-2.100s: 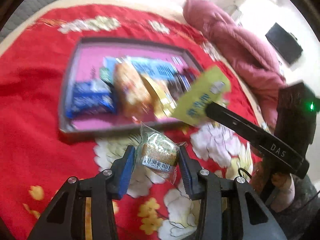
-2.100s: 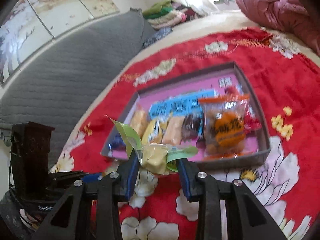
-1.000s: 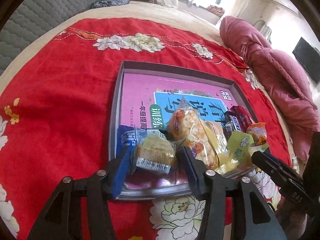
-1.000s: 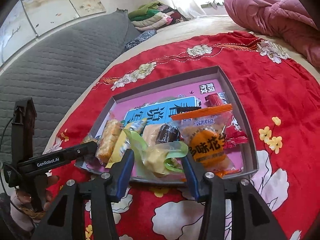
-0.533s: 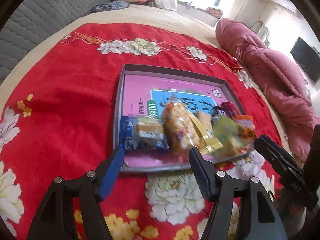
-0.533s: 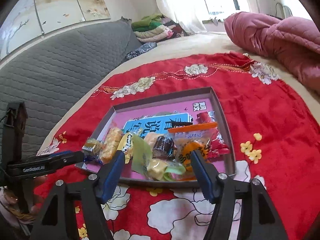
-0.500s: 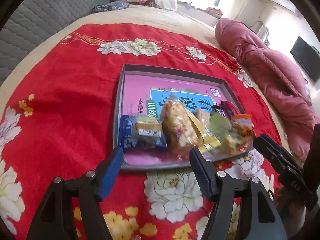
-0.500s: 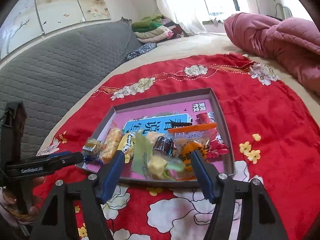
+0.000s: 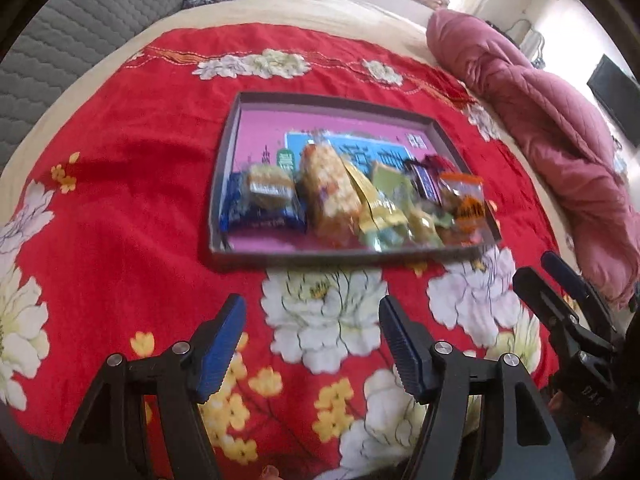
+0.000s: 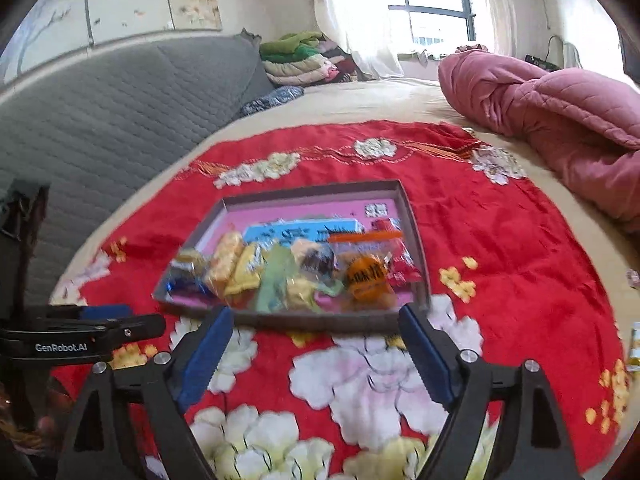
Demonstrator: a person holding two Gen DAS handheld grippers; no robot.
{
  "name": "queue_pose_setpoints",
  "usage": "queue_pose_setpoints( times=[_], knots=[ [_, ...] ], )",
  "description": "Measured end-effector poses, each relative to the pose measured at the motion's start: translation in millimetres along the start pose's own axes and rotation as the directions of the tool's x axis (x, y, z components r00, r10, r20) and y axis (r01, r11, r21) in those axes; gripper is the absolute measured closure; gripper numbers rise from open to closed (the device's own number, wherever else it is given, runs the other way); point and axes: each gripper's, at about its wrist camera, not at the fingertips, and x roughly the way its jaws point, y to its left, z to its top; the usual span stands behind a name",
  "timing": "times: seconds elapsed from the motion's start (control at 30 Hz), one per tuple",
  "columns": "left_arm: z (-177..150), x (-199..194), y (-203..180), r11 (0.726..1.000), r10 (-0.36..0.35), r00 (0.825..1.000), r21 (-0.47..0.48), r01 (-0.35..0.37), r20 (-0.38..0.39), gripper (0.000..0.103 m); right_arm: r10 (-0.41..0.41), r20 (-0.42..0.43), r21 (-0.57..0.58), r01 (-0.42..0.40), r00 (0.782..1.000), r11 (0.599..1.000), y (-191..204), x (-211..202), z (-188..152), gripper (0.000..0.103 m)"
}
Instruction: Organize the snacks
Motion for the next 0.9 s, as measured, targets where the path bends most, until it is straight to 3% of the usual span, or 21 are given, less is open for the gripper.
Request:
queue_pose_setpoints(
  times=[0.3, 0.43, 0.9],
  knots=[
    [-19, -6, -15, 0.999, 0.029, 0.999, 0.031, -0.028, -0.020, 0.032, -0.040, -0.024, -0.049, 0.039, 0.999, 0.998, 13, -13, -16, 0.017],
    [-19, -7, -16, 0.999, 0.033, 0.999, 0.029, -0.032, -0.017, 0.033, -0.052, -0.019, -0.058, 0.051, 0.998, 0.997, 16, -16, -18, 0.012],
    [-18, -9, -16, 0.999, 0.043, 0.999, 0.029, -0.043, -0.011, 0.032, -0.056, -0.025, -0.050, 0.055, 0.998, 0.997, 15, -17, -20, 0.012]
  ],
)
